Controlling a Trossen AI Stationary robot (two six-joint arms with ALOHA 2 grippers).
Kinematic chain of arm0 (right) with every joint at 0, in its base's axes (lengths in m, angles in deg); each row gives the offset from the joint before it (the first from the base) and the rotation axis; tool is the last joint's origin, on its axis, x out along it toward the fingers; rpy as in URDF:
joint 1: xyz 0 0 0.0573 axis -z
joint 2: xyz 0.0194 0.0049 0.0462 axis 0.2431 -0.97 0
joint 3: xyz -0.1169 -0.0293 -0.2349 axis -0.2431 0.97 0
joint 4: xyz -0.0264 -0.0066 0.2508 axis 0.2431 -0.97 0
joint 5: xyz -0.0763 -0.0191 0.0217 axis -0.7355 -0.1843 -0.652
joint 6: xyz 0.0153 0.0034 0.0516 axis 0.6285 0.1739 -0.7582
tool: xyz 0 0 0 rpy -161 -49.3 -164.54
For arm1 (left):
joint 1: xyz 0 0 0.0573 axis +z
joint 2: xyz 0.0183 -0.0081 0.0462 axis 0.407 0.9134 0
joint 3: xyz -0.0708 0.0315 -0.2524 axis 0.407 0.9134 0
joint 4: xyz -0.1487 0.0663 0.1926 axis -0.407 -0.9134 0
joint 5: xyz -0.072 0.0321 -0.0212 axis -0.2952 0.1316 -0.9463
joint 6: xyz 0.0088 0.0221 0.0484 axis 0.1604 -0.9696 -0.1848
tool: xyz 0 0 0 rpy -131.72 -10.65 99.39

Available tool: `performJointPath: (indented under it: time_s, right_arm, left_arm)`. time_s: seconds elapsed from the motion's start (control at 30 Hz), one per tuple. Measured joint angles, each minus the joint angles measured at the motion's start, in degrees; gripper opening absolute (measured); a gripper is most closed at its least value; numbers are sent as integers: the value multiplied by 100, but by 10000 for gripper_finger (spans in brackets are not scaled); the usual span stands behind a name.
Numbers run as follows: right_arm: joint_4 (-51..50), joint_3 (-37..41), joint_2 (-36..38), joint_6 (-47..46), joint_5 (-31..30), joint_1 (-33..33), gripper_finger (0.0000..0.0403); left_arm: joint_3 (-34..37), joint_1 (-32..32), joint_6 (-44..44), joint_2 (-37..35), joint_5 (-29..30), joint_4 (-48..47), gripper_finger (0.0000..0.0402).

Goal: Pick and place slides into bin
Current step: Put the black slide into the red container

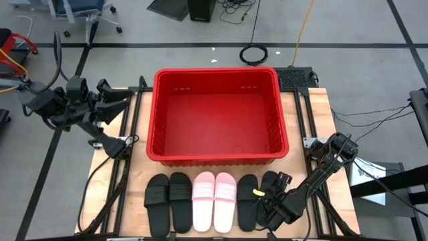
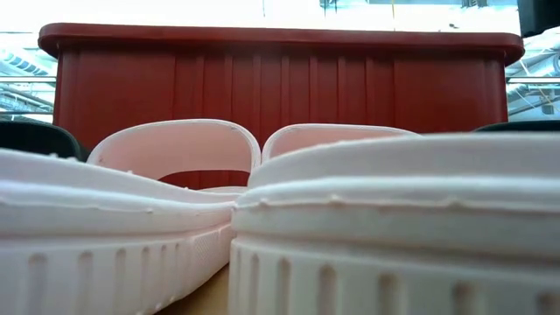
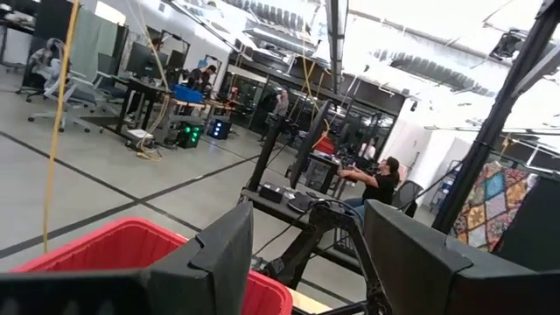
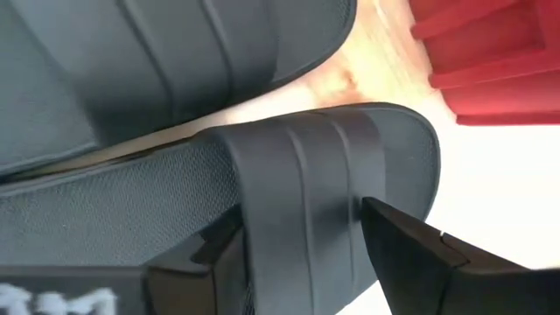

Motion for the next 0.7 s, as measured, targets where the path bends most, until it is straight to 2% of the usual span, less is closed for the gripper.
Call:
performJointPath:
  time_s: [0.17,0.5,0.7]
  right_arm:
    - [21,63,0,-39,-9,5,133]
    - [46,70,0,-991,3,9,11]
    - [333,70,0,-1047,291,34,11]
  left_arm:
    - [0,0,0,0,74,0,214]
    - [0,0,-122,0,88,5,214]
    - [0,-1,-138,0,90,3,214]
